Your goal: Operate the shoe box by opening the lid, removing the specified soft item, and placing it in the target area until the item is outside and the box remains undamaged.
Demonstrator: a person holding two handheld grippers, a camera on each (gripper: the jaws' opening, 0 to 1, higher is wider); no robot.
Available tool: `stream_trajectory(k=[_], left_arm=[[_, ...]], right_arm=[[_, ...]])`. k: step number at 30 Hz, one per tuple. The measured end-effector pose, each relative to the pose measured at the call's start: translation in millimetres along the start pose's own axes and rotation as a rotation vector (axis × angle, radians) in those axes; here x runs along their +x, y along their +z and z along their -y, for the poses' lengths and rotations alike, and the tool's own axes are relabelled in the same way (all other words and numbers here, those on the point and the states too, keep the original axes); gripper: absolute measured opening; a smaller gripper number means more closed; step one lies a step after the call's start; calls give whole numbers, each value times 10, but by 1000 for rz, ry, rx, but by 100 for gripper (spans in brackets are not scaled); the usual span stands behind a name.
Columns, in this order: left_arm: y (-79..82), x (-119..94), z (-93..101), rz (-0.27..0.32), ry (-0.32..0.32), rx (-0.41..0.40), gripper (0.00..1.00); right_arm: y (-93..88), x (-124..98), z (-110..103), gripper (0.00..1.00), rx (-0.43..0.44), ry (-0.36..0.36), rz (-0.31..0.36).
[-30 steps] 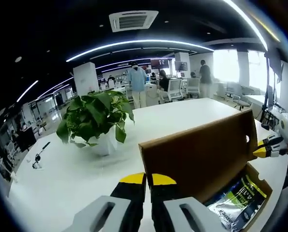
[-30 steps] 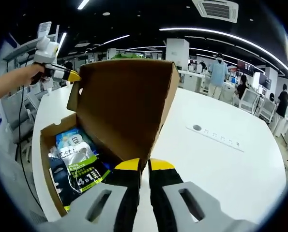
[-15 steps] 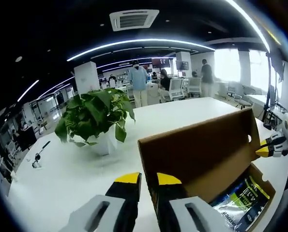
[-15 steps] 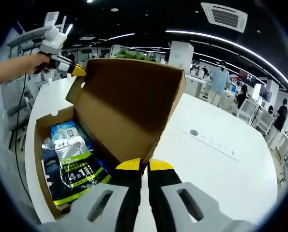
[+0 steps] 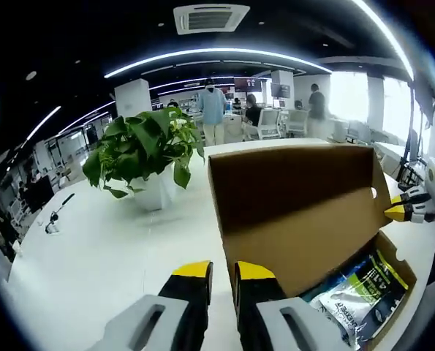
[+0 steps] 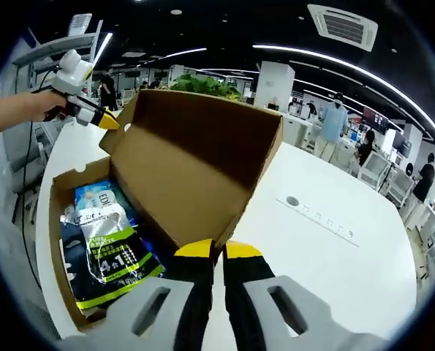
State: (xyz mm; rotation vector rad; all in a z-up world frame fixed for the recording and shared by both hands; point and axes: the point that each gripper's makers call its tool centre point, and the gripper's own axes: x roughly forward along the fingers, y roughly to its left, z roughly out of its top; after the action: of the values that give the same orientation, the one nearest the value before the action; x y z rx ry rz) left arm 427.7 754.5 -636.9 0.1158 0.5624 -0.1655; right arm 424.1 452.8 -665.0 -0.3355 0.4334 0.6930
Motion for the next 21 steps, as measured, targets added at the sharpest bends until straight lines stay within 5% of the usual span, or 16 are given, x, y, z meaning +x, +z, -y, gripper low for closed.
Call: stream_trajectory(k=[21], left_arm=[[-354, 68, 102, -85, -14, -69, 3]], right_arm=[[-2, 126, 90, 3, 9, 21, -21]])
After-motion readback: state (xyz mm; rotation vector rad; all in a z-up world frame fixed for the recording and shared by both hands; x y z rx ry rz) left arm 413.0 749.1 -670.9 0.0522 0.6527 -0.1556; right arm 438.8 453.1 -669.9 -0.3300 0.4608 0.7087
